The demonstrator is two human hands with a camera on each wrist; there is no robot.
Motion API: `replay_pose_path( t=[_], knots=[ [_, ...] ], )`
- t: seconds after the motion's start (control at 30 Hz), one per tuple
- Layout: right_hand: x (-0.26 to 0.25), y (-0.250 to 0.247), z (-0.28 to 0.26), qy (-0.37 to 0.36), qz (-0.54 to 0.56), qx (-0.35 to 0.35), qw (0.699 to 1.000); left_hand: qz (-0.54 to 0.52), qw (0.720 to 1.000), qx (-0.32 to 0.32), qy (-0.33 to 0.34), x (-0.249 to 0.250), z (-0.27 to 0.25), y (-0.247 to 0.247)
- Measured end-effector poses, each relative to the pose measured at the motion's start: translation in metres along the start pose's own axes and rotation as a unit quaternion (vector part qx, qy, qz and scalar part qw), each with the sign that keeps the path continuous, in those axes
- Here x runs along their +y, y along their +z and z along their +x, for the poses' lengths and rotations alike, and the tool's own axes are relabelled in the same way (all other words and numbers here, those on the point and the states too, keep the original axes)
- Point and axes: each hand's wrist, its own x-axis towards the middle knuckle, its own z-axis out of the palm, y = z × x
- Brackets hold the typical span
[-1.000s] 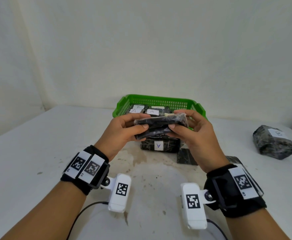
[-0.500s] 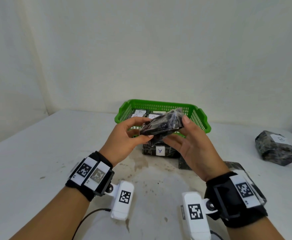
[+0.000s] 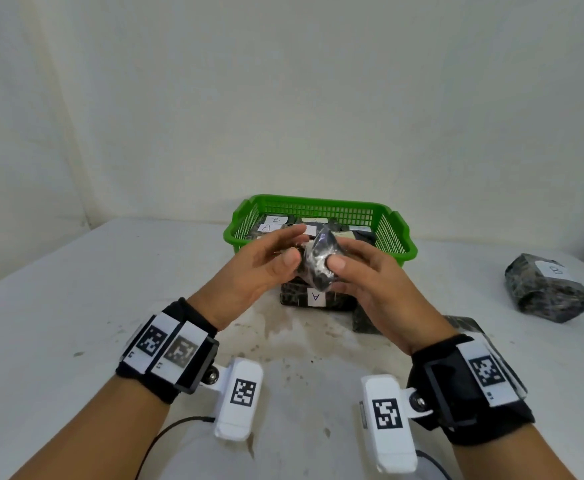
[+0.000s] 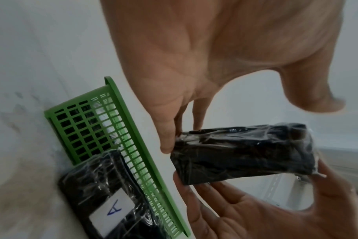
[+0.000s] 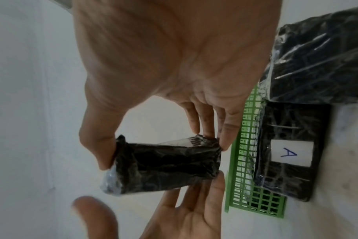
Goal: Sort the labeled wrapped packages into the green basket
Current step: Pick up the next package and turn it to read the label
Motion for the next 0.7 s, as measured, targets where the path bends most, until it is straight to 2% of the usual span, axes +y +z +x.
replay_pose_path(
  t=[0.13,0.3,0.53,0.7],
  knots=[
    [0.000,-0.002,0.000,0.000,-0.026,0.000,1.000,-0.015,1.000,0.000,-0.023,0.001,-0.001,0.002],
    [0.001,0.006,-0.001,0.007,-0.009,-0.012,1.000,-0.039,0.998,0.049,-0.004,0.000,0.000,0.007],
    [-0.003,0.003,-0.004,-0.016,-0.036,-0.019,0.999,-0.056,0.998,0.009,-0.034,0.001,-0.002,0.003],
    [-0.004,0.002,-0.006,-0.003,-0.040,-0.062,0.997,-0.034,0.998,0.041,-0.029,-0.002,0.000,0.005]
  ],
)
